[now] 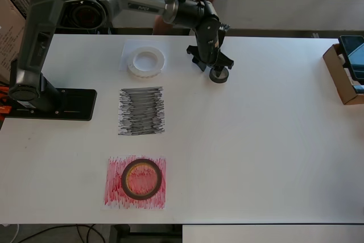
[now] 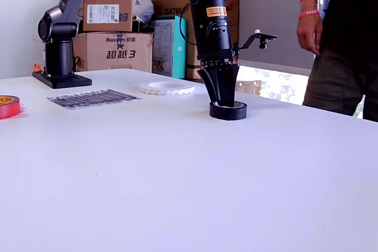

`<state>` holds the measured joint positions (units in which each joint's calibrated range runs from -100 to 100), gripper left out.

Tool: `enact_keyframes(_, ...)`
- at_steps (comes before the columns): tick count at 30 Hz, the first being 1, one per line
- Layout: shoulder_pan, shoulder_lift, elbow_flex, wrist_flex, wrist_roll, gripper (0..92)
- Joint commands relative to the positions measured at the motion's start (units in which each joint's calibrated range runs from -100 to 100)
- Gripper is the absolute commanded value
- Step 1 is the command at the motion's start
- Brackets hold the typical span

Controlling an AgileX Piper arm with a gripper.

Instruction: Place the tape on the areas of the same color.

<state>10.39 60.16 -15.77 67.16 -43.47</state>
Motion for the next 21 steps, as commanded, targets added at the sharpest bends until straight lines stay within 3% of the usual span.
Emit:
enact_keyframes(1, -0.35, 0.64, 0.82, 0.42, 0.09, 59.2)
enact_keyframes(8, -0.35, 0.64, 1.28, 0.51, 0.34, 13.6)
enact_keyframes(10, -0.27, 0.55, 1.28, 0.51, 0.42, 4.4)
enact_keyframes(21, -0.35, -4.22, 1.46, 0.68, 6.97, 0.5)
